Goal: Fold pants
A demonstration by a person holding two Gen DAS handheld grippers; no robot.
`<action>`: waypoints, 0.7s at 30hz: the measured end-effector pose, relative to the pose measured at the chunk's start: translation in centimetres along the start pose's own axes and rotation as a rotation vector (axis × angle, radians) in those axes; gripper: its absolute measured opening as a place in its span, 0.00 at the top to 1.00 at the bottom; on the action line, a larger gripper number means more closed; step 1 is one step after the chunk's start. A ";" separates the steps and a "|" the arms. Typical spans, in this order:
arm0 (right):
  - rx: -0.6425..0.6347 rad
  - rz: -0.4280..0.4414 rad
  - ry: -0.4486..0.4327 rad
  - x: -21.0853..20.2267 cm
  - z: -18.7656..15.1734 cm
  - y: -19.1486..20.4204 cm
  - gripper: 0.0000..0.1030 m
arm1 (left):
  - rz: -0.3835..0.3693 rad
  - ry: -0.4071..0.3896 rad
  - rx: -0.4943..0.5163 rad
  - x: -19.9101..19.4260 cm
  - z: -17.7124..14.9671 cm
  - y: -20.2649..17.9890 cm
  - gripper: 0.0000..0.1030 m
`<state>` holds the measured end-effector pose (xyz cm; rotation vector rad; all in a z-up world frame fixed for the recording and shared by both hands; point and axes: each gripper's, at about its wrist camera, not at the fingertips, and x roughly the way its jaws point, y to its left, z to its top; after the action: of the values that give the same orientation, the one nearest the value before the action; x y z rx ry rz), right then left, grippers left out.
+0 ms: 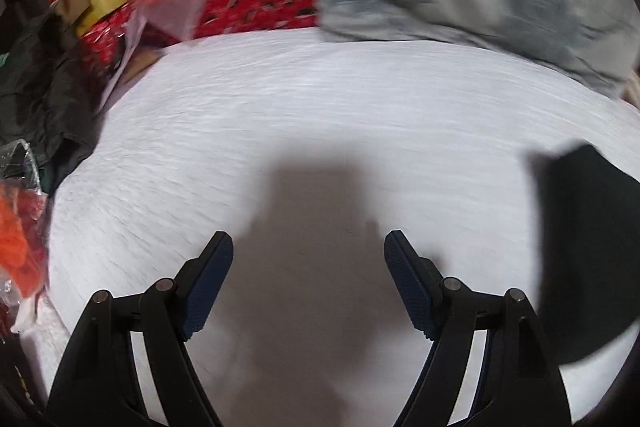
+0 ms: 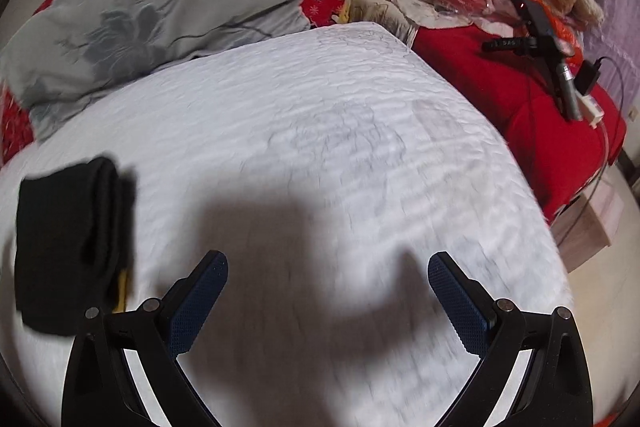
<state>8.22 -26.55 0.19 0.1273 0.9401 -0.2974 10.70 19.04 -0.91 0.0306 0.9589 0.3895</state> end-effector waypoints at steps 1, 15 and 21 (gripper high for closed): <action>0.001 -0.005 0.001 0.6 0.2 0.2 0.02 | 0.016 0.012 -0.009 1.1 0.4 1.0 0.24; -0.022 -0.052 -0.106 1.9 -1.7 0.9 0.01 | -0.019 0.002 -0.127 7.2 1.2 6.3 0.00; -0.013 -0.040 -0.104 2.2 -1.4 0.6 0.01 | 0.033 -0.047 -0.105 6.5 0.6 5.6 0.00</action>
<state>8.56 -26.06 -2.41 0.0807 0.8420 -0.3316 12.74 26.49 -4.59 -0.0401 0.8911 0.4676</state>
